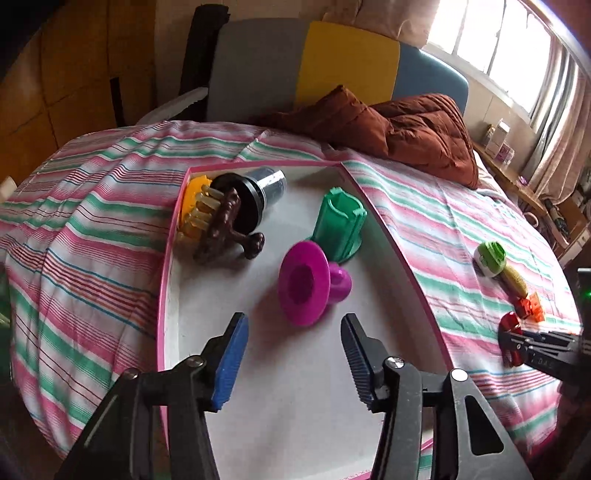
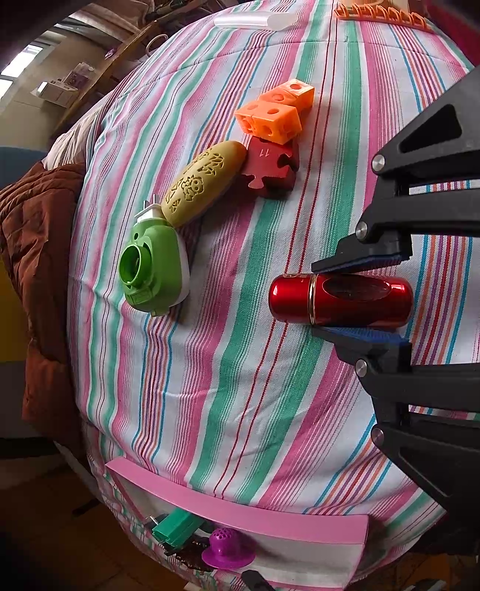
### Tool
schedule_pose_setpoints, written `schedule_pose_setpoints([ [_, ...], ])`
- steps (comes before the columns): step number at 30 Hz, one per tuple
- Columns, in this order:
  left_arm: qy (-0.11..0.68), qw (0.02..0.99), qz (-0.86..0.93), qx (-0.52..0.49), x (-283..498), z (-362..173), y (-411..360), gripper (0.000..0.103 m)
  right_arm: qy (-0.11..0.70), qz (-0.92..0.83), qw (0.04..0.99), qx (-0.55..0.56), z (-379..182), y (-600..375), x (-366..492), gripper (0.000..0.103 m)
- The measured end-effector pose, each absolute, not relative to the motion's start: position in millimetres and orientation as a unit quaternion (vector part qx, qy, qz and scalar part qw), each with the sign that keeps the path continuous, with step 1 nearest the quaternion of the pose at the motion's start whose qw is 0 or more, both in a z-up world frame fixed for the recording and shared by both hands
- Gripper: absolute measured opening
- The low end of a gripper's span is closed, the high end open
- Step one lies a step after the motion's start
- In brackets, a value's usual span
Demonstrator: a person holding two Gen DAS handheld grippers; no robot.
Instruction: Organize rigid objects
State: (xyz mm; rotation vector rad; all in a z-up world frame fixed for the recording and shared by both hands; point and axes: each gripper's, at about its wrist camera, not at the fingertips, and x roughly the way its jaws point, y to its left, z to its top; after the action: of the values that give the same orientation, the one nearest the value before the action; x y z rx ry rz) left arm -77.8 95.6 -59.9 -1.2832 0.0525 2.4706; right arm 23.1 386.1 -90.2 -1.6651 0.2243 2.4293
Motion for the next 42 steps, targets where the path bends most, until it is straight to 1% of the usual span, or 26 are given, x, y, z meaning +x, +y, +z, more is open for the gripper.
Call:
schedule_pose_setpoints([
  [1, 0.023, 0.176, 0.87, -0.46, -80, -63, 98, 0.045, 0.076, 0.819, 0.094, -0.561, -90, 386, 23, 0.026],
  [4, 0.029, 0.167, 0.867, -0.468, -90, -68, 104, 0.042, 0.078, 0.819, 0.094, -0.56, -90, 386, 23, 0.026],
  [9, 0.024, 0.144, 0.871, -0.468, -113, -69, 108, 0.041, 0.077, 0.819, 0.095, -0.56, -91, 386, 22, 0.026],
  [14, 0.016, 0.141, 0.875, -0.462, -126, -66, 111, 0.041, 0.078, 0.819, 0.095, -0.56, -93, 387, 19, 0.026],
  [21, 0.027, 0.151, 0.879, -0.451, -110, -61, 110, 0.042, 0.074, 0.82, 0.095, -0.56, -93, 385, 16, 0.026],
  [28, 0.027, 0.16, 0.888, -0.429, -84, -49, 101, 0.048, 0.071, 0.82, 0.096, -0.559, -94, 385, 14, 0.026],
  [42, 0.029, 0.153, 0.899, -0.409, -48, -37, 77, 0.049, 0.042, 0.825, 0.102, -0.554, -97, 380, 10, 0.026],
])
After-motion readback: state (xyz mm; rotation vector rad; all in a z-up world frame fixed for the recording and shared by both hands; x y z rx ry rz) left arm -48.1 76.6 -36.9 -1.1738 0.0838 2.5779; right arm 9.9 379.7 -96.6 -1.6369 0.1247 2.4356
